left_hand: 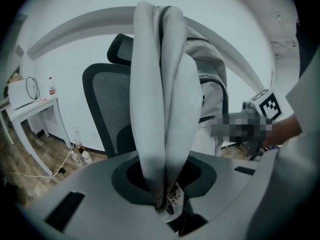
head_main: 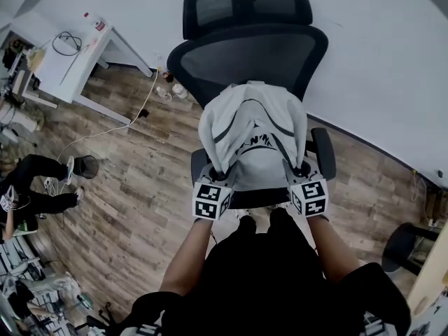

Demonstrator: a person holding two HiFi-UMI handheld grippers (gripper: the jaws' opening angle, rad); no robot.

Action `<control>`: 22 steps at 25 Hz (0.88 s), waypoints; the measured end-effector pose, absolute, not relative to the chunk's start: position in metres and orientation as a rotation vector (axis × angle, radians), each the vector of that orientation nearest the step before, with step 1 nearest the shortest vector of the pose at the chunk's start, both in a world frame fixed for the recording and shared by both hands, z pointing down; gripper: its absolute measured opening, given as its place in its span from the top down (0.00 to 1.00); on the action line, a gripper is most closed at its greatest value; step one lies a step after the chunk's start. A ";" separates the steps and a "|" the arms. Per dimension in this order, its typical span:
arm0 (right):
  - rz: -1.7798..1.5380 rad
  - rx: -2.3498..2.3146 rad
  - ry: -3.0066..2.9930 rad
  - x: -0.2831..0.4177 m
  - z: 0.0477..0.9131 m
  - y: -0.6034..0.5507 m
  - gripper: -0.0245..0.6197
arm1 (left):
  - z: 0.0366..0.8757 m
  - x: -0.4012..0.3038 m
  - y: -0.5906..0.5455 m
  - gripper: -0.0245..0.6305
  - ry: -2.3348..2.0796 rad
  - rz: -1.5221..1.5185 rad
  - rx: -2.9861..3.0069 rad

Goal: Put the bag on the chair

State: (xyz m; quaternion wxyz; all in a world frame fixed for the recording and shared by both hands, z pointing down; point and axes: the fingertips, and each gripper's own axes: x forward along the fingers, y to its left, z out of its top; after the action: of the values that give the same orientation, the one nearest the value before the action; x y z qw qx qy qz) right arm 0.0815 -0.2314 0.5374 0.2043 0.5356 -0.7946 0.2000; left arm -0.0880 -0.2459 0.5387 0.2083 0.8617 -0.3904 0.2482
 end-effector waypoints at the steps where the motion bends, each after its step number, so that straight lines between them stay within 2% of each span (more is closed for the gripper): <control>1: 0.566 1.474 -2.221 0.082 0.542 -0.233 0.82 | 0.544 -0.087 -0.247 0.80 -1.087 0.698 2.385; 22: 0.708 1.311 -2.150 0.097 0.681 -0.273 0.81 | 0.678 -0.074 -0.283 0.80 -1.036 0.870 2.235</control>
State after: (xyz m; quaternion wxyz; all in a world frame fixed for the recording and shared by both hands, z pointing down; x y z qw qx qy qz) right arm 0.0968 -0.2731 0.6807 0.2597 0.4838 -0.7938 0.2615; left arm -0.0742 -0.2834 0.6780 0.2617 0.8257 -0.3827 0.3214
